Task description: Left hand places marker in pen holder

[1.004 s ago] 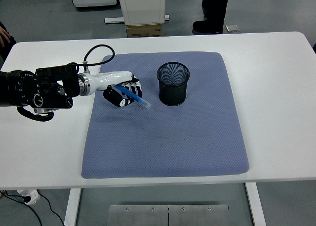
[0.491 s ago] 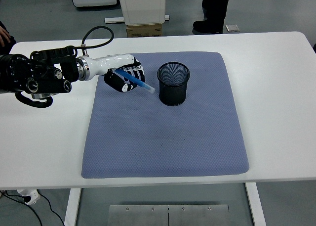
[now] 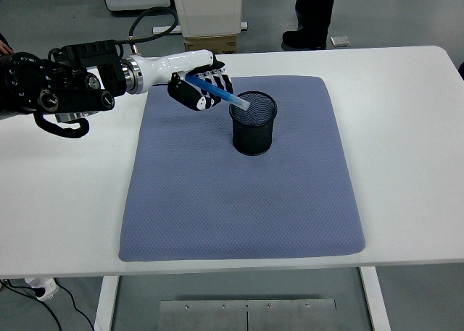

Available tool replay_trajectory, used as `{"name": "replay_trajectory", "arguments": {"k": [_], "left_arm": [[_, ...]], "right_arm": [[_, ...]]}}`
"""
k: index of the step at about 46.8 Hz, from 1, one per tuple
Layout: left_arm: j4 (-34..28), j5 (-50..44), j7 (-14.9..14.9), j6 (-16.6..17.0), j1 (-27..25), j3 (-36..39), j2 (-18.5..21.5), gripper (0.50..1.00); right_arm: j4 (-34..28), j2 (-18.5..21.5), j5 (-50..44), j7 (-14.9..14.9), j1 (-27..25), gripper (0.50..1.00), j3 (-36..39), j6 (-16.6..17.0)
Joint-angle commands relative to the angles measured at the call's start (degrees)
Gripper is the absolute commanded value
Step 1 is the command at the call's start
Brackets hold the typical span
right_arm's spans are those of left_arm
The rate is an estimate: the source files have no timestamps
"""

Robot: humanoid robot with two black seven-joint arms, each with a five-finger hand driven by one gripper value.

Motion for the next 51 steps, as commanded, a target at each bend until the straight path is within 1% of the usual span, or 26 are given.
{"name": "replay_trajectory", "arguments": {"k": [1, 13, 21, 25, 26, 34, 45, 51], "left_arm": [[-0.01, -0.86, 0.0, 0.0, -0.05, -1.26, -0.17, 0.5], [0.35, -2.71, 0.0, 0.0, 0.47, -3.91, -0.96, 0.5], [0.7, -4.56, 0.0, 0.0, 1.09, -5.84, -2.28, 0.5], [0.96, -5.61, 0.0, 0.09, 1.97, -6.63, -2.55, 0.5], [1.57, -6.4, 0.0, 0.0, 2.75, -8.11, -3.16, 0.5], [1.93, -8.25, 0.08, 0.09, 4.78, -11.38, -4.21, 0.5], [2.02, -11.94, 0.0, 0.09, 6.98, -14.01, -5.62, 0.5], [2.02, -13.35, 0.0, 0.26, 8.56, -14.63, -5.71, 0.5]], "right_arm": [[0.0, 0.01, 0.0, -0.01, 0.0, 1.0, 0.0, 0.0], [0.0, 0.01, 0.0, -0.01, 0.0, 1.0, 0.0, 0.0], [0.0, 0.01, 0.0, -0.01, 0.0, 1.0, 0.0, 0.0], [0.0, 0.01, 0.0, -0.01, 0.0, 1.0, 0.0, 0.0], [0.0, 0.01, 0.0, -0.01, 0.0, 1.0, 0.0, 0.0], [0.0, 0.01, 0.0, -0.01, 0.0, 1.0, 0.0, 0.0], [0.0, 0.01, 0.0, -0.01, 0.0, 1.0, 0.0, 0.0], [0.0, 0.01, 0.0, -0.01, 0.0, 1.0, 0.0, 0.0]]}}
